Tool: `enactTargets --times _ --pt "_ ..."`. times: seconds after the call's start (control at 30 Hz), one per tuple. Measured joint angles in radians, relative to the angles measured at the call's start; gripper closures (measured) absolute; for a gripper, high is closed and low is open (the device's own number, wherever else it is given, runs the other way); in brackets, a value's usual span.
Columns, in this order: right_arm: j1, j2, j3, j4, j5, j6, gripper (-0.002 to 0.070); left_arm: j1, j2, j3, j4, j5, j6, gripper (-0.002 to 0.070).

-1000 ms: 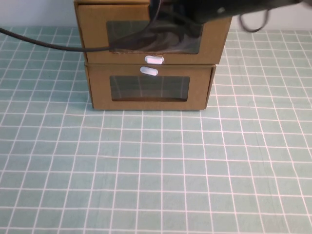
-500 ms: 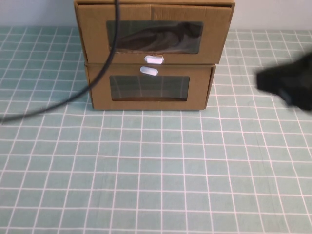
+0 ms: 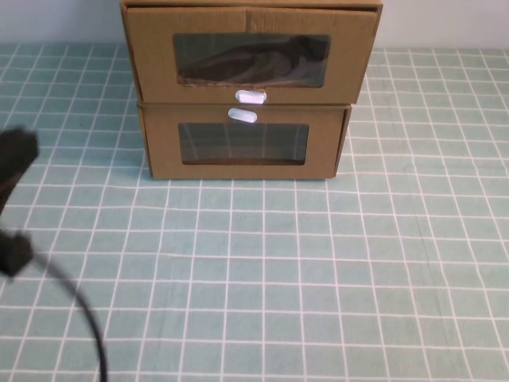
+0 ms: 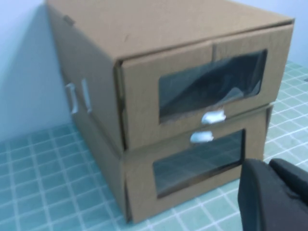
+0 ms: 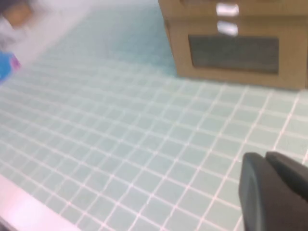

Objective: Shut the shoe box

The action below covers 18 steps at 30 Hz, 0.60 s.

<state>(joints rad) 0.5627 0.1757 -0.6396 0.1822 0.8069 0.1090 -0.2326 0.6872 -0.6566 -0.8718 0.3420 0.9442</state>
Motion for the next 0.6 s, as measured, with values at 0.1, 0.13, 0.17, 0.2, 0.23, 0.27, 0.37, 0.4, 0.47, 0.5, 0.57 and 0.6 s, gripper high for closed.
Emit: enactTargets --times 0.1,0.13,0.17,0.2,0.23,0.27,0.37,0.4,0.47,0.5,0.57,0.6 --pt "0.000 -0.100 0.069 -0.007 -0.044 0.000 0.0687 0.000 -0.136 0.139 -0.027 -0.056 0.020 0.0680" --pt "0.000 -0.124 0.092 -0.008 -0.062 0.000 0.0687 0.000 -0.187 0.182 -0.030 -0.066 0.023 0.0680" --pt "0.000 -0.141 0.116 -0.011 -0.077 0.000 0.0687 0.000 -0.228 0.221 -0.030 -0.078 0.023 0.0680" --pt "0.000 -0.151 0.141 -0.014 -0.097 0.000 0.0687 0.000 -0.277 0.257 -0.033 -0.083 0.024 0.0680" --pt "0.000 -0.155 0.166 -0.013 -0.127 0.000 0.0687 0.000 -0.325 0.291 -0.035 -0.087 0.024 0.0680" --pt "0.000 -0.156 0.188 -0.016 -0.149 0.000 0.0687 0.000 -0.361 0.317 -0.037 -0.089 0.025 0.0680" --pt "0.000 -0.159 0.276 -0.018 -0.261 0.000 0.0687 0.000 -0.474 0.418 -0.037 -0.094 0.026 0.0680" --pt "0.000 -0.159 0.302 -0.020 -0.300 0.000 0.0687 0.000 -0.503 0.445 -0.037 -0.097 0.026 0.0680" --pt "0.000 -0.159 0.368 -0.025 -0.408 0.000 0.0687 0.000 -0.542 0.513 -0.040 -0.109 0.026 0.0680" --pt "0.000 -0.159 0.400 -0.025 -0.465 0.000 0.0687 0.000 -0.552 0.545 -0.041 -0.125 0.026 0.0680" --pt "0.000 -0.159 0.455 -0.025 -0.560 0.000 0.0687 0.000 -0.561 0.602 -0.044 -0.170 0.026 0.0680" --pt "0.000 -0.159 0.482 -0.025 -0.601 0.000 0.0687 0.000 -0.561 0.625 -0.044 -0.196 0.026 0.0680"
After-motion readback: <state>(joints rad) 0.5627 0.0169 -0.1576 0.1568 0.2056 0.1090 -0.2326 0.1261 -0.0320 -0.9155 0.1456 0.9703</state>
